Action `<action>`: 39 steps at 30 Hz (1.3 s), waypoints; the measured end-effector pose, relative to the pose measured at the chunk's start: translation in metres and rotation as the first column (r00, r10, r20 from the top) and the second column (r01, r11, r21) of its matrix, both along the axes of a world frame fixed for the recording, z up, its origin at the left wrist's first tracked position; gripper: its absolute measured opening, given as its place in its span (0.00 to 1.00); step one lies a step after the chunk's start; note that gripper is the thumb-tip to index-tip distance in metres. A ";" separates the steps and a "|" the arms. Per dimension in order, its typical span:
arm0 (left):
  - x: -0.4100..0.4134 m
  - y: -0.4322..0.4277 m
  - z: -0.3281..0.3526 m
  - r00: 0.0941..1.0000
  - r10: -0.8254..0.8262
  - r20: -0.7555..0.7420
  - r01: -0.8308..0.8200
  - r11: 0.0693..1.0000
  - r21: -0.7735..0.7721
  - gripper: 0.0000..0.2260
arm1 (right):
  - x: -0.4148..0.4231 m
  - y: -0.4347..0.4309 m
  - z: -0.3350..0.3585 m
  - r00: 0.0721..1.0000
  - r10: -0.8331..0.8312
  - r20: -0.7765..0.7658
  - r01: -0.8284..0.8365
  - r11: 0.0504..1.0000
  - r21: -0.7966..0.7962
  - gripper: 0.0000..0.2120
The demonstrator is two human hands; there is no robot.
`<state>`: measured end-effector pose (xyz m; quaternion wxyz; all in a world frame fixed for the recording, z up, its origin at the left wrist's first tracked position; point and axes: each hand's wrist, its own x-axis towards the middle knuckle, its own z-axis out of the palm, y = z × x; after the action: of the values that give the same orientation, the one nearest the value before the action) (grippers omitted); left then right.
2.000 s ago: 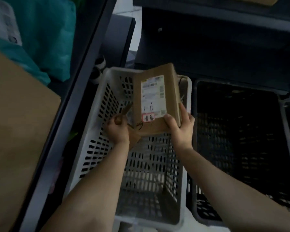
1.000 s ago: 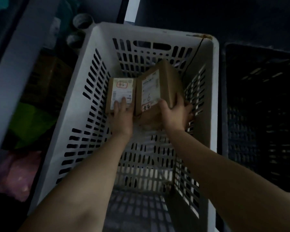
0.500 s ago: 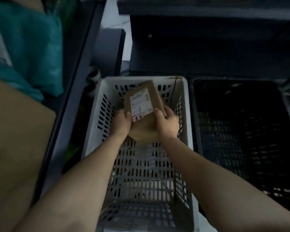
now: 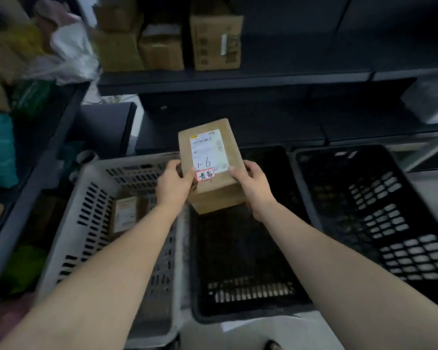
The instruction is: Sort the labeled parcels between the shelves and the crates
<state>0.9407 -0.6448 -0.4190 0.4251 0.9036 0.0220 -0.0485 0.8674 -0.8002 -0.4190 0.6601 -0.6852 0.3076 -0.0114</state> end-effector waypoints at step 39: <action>-0.052 -0.287 -0.178 0.945 -0.201 -0.258 0.171 0.976 -0.134 0.23 | -0.048 -0.308 -0.260 0.840 0.046 -0.540 -0.208 0.947 -0.243 0.27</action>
<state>0.8884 -0.9316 -0.5975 0.4604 0.8619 -0.0086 -0.2122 0.8193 -1.1085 -0.6786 0.4408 -0.7706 0.4252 0.1760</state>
